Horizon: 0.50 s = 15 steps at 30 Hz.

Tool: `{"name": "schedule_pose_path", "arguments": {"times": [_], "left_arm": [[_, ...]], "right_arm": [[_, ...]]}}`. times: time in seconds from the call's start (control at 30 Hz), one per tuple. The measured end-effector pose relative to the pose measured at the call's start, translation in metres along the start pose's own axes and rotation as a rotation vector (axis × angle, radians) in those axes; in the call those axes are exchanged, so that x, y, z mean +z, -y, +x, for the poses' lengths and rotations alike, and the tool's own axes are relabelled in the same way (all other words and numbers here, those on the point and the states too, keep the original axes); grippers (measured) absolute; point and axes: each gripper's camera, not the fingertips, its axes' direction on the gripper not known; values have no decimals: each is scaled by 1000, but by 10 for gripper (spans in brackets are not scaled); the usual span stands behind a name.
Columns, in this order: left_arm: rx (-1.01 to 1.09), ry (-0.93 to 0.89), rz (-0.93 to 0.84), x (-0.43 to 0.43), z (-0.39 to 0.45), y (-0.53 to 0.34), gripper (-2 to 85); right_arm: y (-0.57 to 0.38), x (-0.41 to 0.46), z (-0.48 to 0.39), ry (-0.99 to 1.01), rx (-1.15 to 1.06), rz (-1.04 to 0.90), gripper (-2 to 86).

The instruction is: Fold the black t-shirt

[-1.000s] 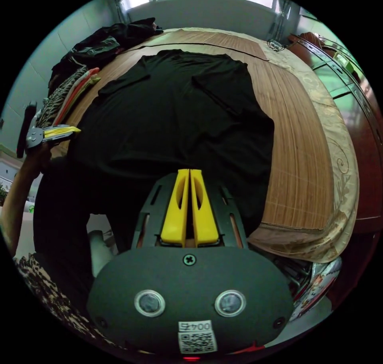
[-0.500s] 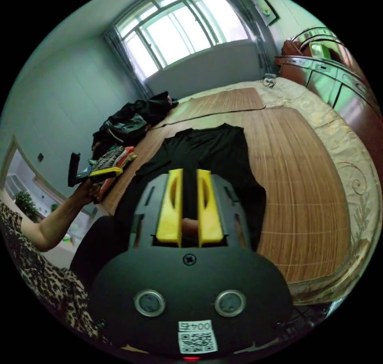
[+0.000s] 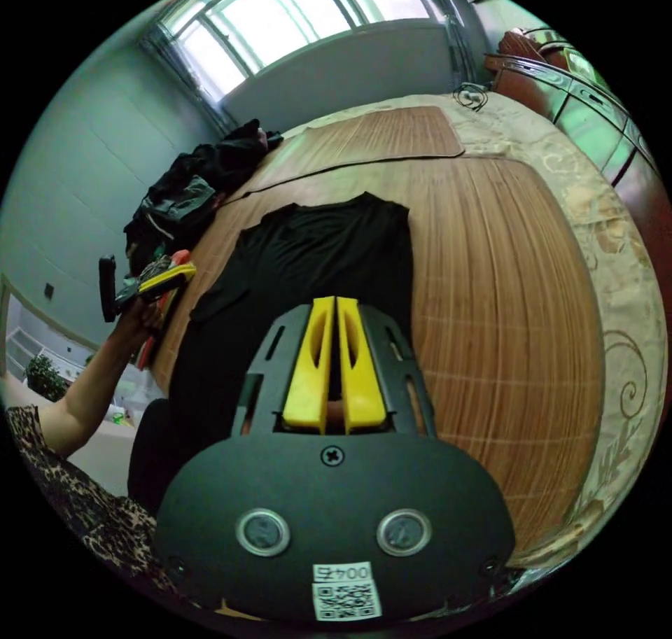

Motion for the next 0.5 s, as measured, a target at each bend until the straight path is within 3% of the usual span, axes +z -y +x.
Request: {"name": "schedule_pose_path", "arguments": {"times": [0.27, 0.43, 0.5], "left_arm": [[-63, -85, -64, 99, -51, 72, 20], [-157, -85, -134, 162, -82, 94, 15], [-205, -71, -127, 184, -100, 98, 12]], "right_arm": [[122, 90, 18, -108, -88, -89, 86], [152, 154, 30, -142, -112, -237, 101], [155, 158, 36, -184, -128, -201, 86]]}}
